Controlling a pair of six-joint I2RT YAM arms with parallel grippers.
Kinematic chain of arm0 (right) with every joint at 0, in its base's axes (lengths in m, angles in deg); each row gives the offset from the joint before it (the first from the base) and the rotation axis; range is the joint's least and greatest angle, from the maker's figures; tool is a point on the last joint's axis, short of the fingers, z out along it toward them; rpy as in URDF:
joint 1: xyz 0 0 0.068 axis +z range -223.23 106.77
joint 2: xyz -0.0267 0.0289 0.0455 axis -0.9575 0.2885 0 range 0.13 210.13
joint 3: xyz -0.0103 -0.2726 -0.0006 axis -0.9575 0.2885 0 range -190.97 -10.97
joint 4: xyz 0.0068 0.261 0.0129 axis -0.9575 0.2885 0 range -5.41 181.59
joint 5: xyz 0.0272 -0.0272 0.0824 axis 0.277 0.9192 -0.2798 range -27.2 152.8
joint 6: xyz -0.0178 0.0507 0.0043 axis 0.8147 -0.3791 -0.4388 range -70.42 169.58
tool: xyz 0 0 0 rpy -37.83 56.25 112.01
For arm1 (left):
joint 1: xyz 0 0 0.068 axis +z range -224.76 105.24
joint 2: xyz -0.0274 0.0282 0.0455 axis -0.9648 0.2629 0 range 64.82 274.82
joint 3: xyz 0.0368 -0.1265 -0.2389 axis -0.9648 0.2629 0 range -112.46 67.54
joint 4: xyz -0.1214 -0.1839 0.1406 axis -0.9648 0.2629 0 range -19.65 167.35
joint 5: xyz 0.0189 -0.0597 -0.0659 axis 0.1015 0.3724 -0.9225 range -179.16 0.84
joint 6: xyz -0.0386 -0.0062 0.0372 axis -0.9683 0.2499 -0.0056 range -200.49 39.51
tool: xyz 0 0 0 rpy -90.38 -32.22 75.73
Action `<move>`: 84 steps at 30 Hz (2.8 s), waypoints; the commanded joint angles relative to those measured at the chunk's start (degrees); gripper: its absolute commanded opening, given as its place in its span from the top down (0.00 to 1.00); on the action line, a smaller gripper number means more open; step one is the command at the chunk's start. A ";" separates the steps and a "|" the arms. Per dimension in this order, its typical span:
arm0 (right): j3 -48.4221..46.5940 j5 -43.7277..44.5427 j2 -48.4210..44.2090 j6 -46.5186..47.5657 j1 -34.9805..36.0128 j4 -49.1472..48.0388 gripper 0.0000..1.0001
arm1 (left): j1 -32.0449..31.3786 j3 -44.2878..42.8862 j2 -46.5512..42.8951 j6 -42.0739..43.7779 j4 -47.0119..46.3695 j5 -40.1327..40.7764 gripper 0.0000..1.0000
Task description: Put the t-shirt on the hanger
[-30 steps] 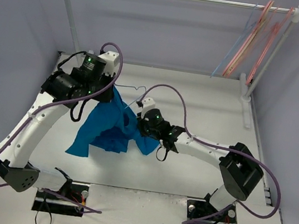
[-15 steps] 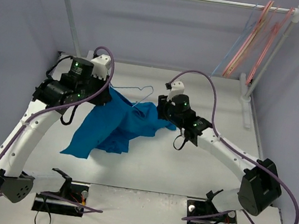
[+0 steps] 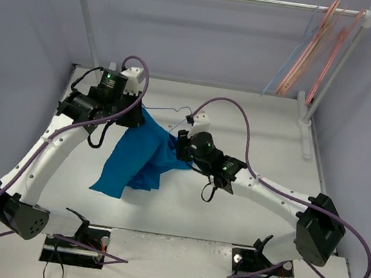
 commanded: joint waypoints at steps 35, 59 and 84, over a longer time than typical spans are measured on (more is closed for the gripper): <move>1.77 -10.50 12.70 -2.26 -7.98 -19.91 0.69 | -0.13 -4.69 -4.07 -1.23 1.04 1.12 1.00; -4.90 -9.27 4.27 11.09 -17.47 -3.14 1.00 | -0.66 6.99 -13.04 19.07 -3.18 -1.34 1.00; -24.24 -13.31 2.69 16.45 -15.80 16.81 1.00 | -4.61 9.02 -13.83 27.43 -11.79 3.84 1.00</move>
